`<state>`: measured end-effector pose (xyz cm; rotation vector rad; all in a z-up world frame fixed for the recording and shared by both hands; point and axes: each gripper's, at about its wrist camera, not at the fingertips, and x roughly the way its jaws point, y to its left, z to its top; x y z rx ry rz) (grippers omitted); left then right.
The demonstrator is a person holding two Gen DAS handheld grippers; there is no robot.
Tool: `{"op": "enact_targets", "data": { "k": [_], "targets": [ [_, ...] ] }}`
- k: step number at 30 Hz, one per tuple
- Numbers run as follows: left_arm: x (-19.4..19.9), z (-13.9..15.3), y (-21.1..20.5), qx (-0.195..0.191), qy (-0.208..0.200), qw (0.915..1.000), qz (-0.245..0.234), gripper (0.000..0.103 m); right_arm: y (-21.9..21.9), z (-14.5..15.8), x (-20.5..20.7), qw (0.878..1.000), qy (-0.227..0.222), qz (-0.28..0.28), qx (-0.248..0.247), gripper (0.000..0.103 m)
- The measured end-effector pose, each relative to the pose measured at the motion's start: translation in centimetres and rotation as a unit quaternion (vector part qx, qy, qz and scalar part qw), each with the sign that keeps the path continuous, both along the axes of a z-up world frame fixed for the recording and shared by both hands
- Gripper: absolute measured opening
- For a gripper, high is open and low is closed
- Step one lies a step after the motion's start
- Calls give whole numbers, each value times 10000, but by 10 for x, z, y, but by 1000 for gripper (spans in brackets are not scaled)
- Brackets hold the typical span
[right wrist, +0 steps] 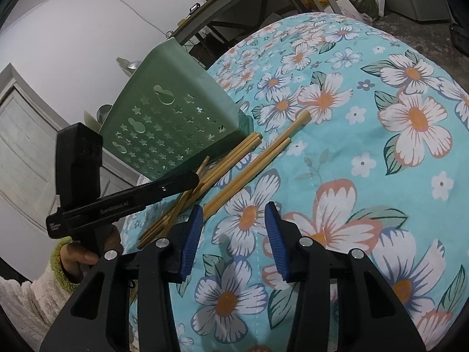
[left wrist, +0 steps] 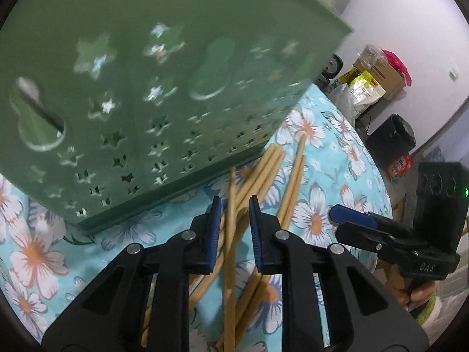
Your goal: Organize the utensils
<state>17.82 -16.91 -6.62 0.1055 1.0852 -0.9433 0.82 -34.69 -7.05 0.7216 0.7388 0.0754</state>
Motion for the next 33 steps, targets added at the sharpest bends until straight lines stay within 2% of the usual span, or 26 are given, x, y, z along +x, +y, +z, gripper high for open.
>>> {"op": "enact_targets", "data": {
  "k": [9, 21, 29, 33],
  "targets": [
    [7, -12, 7, -125, 406, 9989, 208, 10, -1, 0, -3, 10000, -24, -25, 50, 43],
    [-7, -25, 15, -464, 1341, 9898, 118, 8, -4, 2, -7, 10000, -35, -67, 49, 43],
    [-28, -30, 11, -550, 1571, 9861, -19, 8, -4, 7, -10, 9999, -54, -101, 3, 43],
    [-42, -27, 8, -477, 1368, 9894, -122, 7, -5, 9, -15, 9999, -60, -143, -39, 43]
  ]
}}
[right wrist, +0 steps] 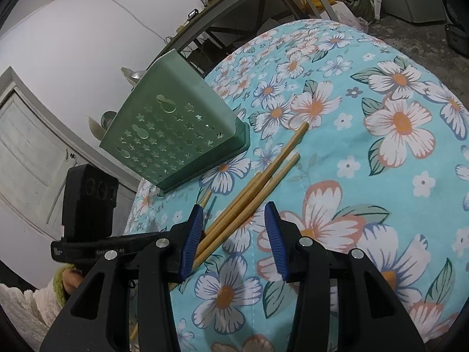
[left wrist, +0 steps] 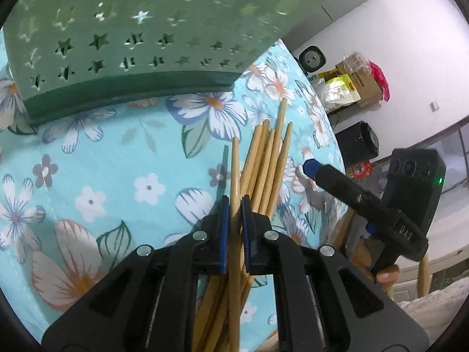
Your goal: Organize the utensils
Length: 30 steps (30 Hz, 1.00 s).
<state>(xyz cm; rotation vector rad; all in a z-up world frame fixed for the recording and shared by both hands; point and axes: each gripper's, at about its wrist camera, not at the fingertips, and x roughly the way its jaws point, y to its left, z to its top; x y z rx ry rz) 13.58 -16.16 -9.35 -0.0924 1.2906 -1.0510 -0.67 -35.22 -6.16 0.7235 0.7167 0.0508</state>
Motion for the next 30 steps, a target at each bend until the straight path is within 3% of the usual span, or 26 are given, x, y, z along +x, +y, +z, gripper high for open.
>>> {"op": "enact_targets", "data": {
  "k": [12, 20, 30],
  "targets": [
    [-4, 23, 5, -19, -621, 9981, 21, 6, -8, -2, -8, 9997, 3, -151, 211, 39],
    [-4, 64, 32, -261, -1241, 9917, 199, 5, -25, -15, -2, 9952, 126, -390, 893, 29],
    [-1, 94, 62, -636, -1532, 9852, 438, 5, -44, -42, 14, 9782, 489, -896, 1806, 18]
  ]
}}
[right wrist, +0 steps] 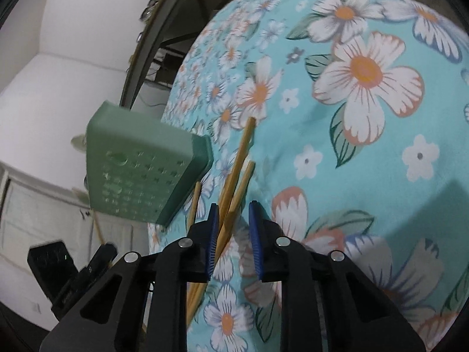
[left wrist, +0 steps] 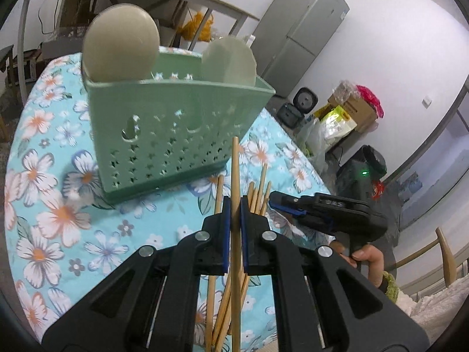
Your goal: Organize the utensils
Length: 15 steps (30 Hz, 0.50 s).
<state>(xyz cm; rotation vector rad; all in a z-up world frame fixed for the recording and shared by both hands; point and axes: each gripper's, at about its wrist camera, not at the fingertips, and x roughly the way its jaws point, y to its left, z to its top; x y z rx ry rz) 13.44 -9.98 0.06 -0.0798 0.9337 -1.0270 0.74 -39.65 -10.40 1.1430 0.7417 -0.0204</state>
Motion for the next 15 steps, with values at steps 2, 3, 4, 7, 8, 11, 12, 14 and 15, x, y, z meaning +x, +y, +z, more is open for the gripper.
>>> {"op": "enact_targets", "data": {
  "k": [2, 3, 4, 7, 8, 11, 12, 14, 15],
  "targets": [
    [0, 4, 5, -52, -54, 10000, 19, 5, -2, -3, 4, 9999, 32, -63, 98, 15],
    [-1, 7, 8, -75, -97, 9999, 27, 5, -3, -5, 6, 9998, 55, -98, 154, 14],
    [-1, 9, 10, -94, -124, 9999, 33, 5, -4, -6, 9, 9997, 72, -127, 200, 13],
    [-2, 14, 19, -174, -180, 9997, 65, 5, -6, -10, 11, 9992, 102, -231, 300, 9],
    [-2, 15, 22, -193, -195, 9996, 72, 5, -6, -11, 13, 9991, 93, -255, 320, 9],
    [-3, 19, 29, -229, -233, 9994, 105, 5, -6, -12, 13, 9989, 67, -314, 342, 8],
    [-2, 20, 31, -243, -237, 9994, 118, 5, -7, -12, 12, 9988, 47, -321, 358, 9],
    [-2, 20, 33, -261, -242, 9993, 148, 5, -7, -11, 9, 9985, -27, -348, 418, 9],
    [-2, 22, 35, -275, -243, 9992, 158, 5, -7, -10, 6, 9984, -76, -360, 438, 9]
  ]
}}
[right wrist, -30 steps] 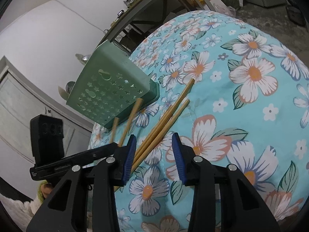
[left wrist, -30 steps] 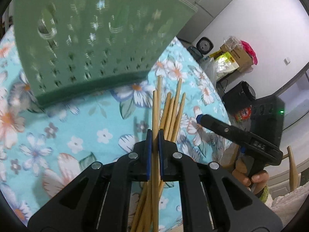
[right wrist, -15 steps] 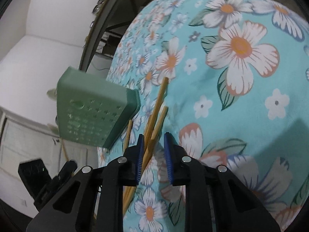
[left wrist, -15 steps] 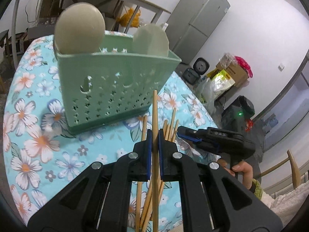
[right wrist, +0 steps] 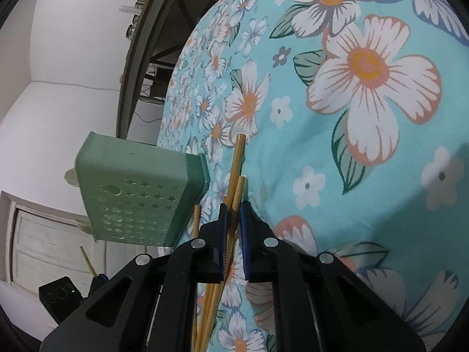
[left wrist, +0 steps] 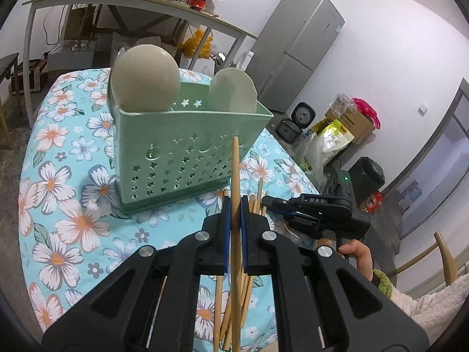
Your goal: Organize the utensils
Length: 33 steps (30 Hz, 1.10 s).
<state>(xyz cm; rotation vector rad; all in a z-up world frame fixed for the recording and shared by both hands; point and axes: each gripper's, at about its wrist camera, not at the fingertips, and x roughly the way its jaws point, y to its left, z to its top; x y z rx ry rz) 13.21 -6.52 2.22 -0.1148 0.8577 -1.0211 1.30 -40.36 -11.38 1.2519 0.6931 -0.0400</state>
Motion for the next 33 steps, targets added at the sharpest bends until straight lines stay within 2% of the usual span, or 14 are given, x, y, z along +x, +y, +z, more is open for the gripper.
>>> {"op": "enact_targets", "data": {
  "k": [5, 11, 14, 18, 20, 25, 33],
  "targets": [
    [0, 2, 1, -26, -64, 10000, 41, 5, -1, 18, -11, 9994, -208, -20, -266, 8],
    [-1, 10, 4, -118, -125, 9998, 79, 5, 8, 67, -20, 9909, -506, 24, -1250, 8],
    [-1, 15, 6, -178, -166, 9996, 106, 5, 19, 93, -25, 9809, -689, 43, -1818, 8],
    [-1, 26, 8, -238, -291, 9991, 170, 5, 35, 130, -35, 9594, -982, 24, -2644, 8],
    [-1, 34, 10, -317, -381, 9986, 203, 5, 39, 143, -40, 9512, -1090, 22, -2888, 7],
    [-6, 52, 12, -442, -596, 9969, 253, 5, 42, 161, -48, 9405, -1251, -11, -3159, 6],
    [-12, 73, 13, -603, -855, 9941, 283, 5, 49, 174, -55, 9356, -1405, -32, -3240, 6]
  ]
}}
